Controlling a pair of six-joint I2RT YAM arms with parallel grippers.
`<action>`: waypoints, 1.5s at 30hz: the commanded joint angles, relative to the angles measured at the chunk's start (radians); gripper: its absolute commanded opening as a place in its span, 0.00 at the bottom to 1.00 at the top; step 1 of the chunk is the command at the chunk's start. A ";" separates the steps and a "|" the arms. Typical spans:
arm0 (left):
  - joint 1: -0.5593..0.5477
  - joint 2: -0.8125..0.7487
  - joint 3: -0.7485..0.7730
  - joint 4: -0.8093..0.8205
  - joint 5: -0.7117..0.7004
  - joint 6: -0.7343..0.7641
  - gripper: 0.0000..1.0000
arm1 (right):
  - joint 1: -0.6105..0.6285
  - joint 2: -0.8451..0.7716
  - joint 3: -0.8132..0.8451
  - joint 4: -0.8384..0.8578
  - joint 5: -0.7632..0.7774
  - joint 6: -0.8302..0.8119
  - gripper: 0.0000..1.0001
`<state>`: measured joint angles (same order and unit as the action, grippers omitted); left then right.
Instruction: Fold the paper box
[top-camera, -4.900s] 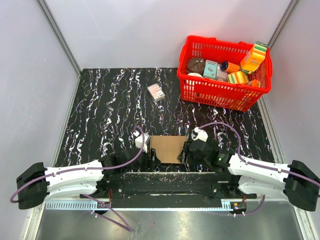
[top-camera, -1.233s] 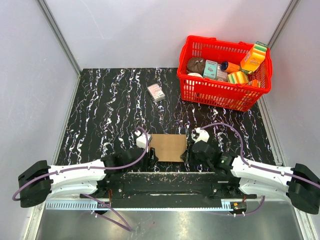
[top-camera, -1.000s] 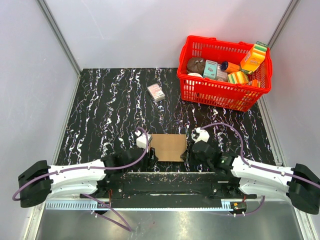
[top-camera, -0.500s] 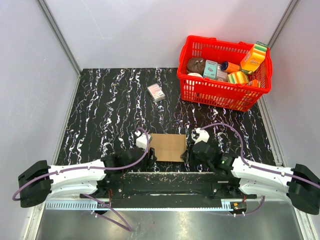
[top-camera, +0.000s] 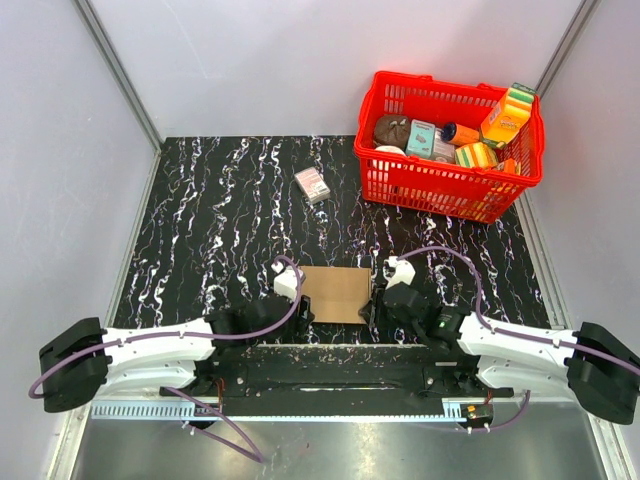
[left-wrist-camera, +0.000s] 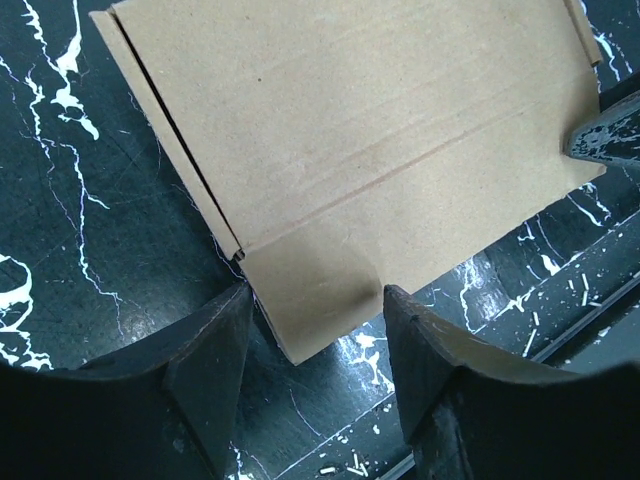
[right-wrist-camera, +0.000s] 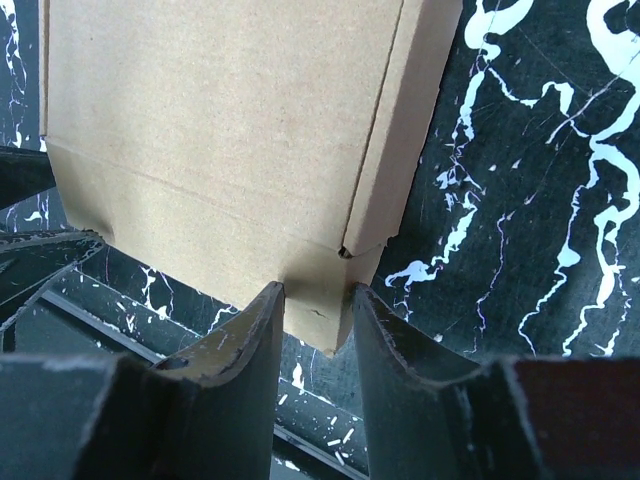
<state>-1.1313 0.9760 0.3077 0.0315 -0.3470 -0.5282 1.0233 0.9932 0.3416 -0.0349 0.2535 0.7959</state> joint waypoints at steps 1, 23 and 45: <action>-0.005 0.018 -0.010 0.099 0.020 -0.013 0.59 | 0.008 0.009 0.002 0.076 0.013 -0.011 0.39; -0.005 0.032 -0.031 0.165 -0.012 0.030 0.57 | 0.009 0.012 -0.021 0.112 0.030 -0.032 0.39; -0.005 0.047 0.001 0.156 -0.032 0.057 0.57 | 0.008 -0.034 -0.012 0.086 0.064 -0.034 0.39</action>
<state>-1.1313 1.0374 0.2787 0.1307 -0.3645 -0.4923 1.0233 0.9970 0.3191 0.0109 0.2790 0.7696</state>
